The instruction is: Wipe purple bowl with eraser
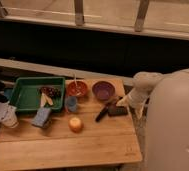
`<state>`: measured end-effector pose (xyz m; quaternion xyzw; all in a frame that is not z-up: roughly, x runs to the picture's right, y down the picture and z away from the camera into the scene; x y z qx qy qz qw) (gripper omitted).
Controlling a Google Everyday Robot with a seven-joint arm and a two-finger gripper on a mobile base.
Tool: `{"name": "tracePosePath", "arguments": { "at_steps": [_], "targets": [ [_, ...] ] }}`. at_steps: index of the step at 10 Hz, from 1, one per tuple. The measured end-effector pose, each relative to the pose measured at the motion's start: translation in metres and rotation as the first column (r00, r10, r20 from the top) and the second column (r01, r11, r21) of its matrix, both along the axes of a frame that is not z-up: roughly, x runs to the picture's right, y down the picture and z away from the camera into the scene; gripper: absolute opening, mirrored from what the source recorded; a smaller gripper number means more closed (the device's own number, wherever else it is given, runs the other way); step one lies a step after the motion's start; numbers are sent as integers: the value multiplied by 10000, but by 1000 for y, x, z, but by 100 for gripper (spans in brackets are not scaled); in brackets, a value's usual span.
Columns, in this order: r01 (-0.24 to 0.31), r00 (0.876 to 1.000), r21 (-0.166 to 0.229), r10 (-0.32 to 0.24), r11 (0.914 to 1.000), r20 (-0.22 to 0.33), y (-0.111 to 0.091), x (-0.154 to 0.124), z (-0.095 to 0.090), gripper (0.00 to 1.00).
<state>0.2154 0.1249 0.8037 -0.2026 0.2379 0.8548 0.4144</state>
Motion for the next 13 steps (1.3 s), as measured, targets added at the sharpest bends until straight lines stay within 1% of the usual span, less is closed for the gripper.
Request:
{"name": "tracePosePath", "arguments": {
  "at_steps": [3, 4, 7, 9, 13],
  "targets": [
    [-446, 9985, -408, 458, 9982, 308, 18, -6, 21, 80],
    [-512, 9978, -525, 533, 9973, 388, 23, -8, 27, 80],
    [-477, 9973, -877, 524, 9950, 517, 29, -17, 48, 80],
    [-404, 9972, -956, 462, 9946, 589, 27, -23, 57, 80],
    [-4, 9967, -970, 83, 9953, 804, 16, -51, 72, 80]
  ]
}}
